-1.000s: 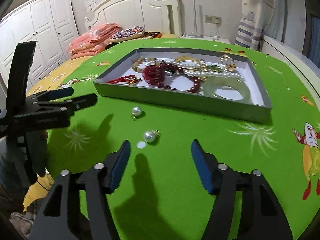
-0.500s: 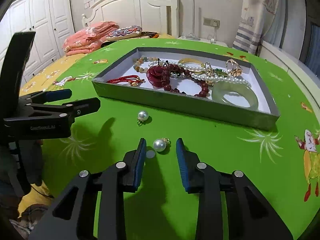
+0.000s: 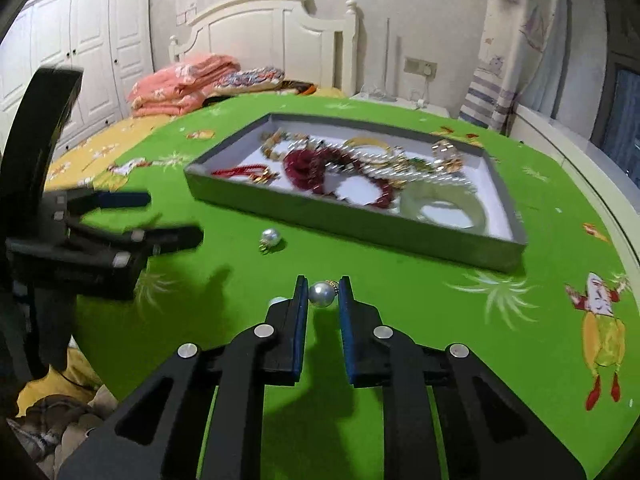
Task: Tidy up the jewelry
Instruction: 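Grasp a pearl earring with the right tool while the left tool grasps the other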
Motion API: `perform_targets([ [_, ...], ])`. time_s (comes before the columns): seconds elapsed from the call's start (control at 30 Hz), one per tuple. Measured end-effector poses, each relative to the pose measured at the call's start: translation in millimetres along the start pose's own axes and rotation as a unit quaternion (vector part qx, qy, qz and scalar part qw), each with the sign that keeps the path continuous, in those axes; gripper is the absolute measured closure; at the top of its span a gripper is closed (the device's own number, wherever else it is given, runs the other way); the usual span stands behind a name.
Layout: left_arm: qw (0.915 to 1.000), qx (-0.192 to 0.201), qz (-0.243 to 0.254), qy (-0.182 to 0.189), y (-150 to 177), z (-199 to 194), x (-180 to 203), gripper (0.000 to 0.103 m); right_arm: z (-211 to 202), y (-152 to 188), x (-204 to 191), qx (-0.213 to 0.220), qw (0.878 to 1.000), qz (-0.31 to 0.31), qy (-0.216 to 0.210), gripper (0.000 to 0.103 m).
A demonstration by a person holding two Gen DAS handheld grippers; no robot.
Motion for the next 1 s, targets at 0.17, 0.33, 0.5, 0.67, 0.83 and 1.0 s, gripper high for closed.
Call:
perform_targets([
  [0.17,0.9986,-0.004,0.052,0.003,-1.2,6.8,34.7,0.019,-10.0,3.9,19.9,0.013,1.0,0.024,0.002,0.087],
  [0.33,0.9972,-0.008,0.075,0.007,-14.0,16.7,53.1,0.043,-13.4,10.8,31.5,0.015,0.999,0.043,-0.012,0.086],
  [0.5,0.9966,-0.022,0.079,0.012,-22.1,28.1,56.3,0.064,-17.5,14.7,37.4,0.023,0.998,0.048,-0.023,0.086],
  [0.67,0.9962,-0.024,0.084,0.007,-24.1,30.7,58.7,0.07,-17.5,17.2,44.1,0.026,0.997,0.058,-0.033,0.086],
  [0.83,0.9949,-0.028,0.097,0.003,-28.2,33.9,64.5,0.09,-19.0,19.2,47.4,0.028,0.997,0.062,-0.035,0.086],
  [1.0,0.9947,-0.02,0.101,-0.001,-24.9,31.6,67.5,0.09,-20.8,19.9,51.9,0.031,0.997,0.069,-0.033,0.086],
])
Point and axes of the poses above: each gripper's, at about its wrist camera, not at the fingertips, and z roughly the way its jaws point, x to its right, y to its underside, the point moved 1 cm from there along z, roughly the way its jaws point, and after that the axes turned 10 degrees about -x, right-handed, at the moved point
